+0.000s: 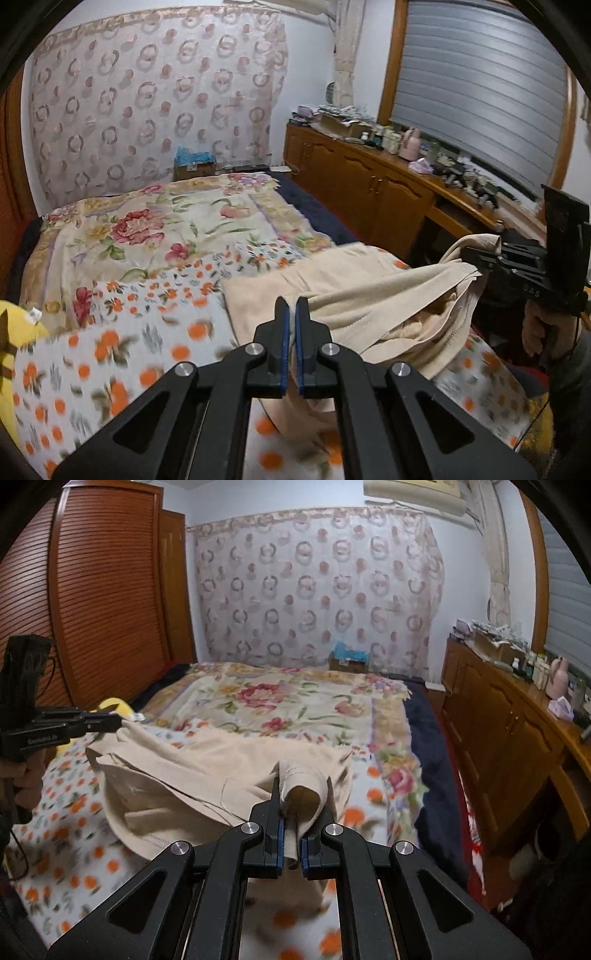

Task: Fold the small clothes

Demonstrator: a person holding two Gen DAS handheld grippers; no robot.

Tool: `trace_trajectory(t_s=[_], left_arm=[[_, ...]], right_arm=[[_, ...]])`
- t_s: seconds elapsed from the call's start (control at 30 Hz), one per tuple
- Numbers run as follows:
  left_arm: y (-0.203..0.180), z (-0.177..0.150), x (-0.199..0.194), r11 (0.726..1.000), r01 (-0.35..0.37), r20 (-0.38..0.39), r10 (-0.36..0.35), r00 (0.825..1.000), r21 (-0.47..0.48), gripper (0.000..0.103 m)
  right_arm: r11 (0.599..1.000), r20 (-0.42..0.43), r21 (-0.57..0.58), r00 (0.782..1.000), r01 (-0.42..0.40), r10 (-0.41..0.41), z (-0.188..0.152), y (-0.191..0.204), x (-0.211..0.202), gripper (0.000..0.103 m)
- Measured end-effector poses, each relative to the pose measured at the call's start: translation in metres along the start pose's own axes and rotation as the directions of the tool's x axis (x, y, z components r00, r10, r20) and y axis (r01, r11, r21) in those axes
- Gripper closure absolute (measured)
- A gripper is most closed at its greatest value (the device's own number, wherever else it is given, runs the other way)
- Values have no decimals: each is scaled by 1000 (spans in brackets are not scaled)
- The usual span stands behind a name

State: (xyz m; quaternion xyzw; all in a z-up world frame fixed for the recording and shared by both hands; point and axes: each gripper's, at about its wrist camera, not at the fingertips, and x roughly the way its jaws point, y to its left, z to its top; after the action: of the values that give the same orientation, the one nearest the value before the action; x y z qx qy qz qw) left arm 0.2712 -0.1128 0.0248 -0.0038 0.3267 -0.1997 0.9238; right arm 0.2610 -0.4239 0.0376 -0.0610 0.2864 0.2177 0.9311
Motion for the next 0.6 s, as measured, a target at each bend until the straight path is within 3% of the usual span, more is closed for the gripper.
trace_trajectory(t_s=[0.33, 0.43, 0.53, 0.6], left_arm=[[30, 14, 66, 999, -53, -55, 52, 997, -10, 103], [32, 12, 68, 999, -41, -64, 41, 997, -4, 101], [33, 13, 61, 998, -58, -43, 58, 997, 8, 87], [34, 14, 51, 998, -58, -20, 58, 998, 13, 63]], right_arm=[[1000, -121, 4, 993, 16, -16, 24, -34, 105, 99], [1000, -138, 11, 990, 27, -25, 21, -40, 116, 91], [997, -130, 18, 989, 69, -67, 21, -48, 116, 74], [995, -109, 32, 990, 96, -92, 22, -54, 108, 68]])
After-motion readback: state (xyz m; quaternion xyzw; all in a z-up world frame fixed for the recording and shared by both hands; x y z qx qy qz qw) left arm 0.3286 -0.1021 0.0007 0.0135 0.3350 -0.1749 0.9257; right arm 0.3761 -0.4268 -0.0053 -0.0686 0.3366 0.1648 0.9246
